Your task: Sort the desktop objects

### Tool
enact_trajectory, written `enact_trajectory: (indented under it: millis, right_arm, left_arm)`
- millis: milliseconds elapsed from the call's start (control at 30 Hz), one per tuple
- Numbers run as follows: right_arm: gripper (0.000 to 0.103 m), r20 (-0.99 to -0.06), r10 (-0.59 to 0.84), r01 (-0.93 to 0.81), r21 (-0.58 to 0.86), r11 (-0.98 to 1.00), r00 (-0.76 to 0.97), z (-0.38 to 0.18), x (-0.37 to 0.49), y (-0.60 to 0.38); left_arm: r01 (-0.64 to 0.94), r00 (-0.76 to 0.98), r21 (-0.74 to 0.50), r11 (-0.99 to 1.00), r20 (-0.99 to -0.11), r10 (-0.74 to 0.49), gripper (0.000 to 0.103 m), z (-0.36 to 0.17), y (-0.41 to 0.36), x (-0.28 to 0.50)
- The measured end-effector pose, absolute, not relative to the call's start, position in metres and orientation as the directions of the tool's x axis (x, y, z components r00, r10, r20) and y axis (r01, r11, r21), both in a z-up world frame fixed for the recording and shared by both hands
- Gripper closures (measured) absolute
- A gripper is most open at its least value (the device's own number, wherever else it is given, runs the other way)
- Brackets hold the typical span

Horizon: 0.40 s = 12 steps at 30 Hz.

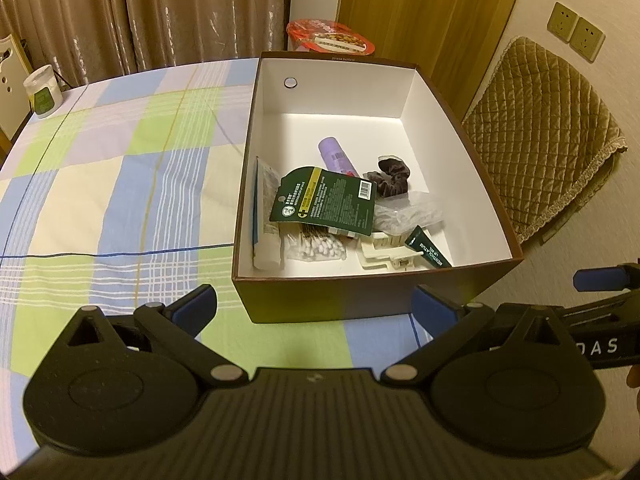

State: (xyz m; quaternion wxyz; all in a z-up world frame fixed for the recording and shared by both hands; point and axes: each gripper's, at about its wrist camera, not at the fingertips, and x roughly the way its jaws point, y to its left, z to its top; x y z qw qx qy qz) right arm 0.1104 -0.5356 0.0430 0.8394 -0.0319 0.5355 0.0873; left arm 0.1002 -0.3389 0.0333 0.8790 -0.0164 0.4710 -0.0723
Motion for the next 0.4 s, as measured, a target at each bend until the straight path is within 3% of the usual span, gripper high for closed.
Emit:
enact_trajectory:
  millis: [400]
  right_arm:
    - [0.002,-0.906,0.107,-0.178,0.035,0.983,0.409,0.0409,0.1089,-0.5343]
  left_arm:
    - [0.13,0.567,-0.093,0.987,-0.81,-0.151,0.001,0.0322,-0.3395,0.0983]
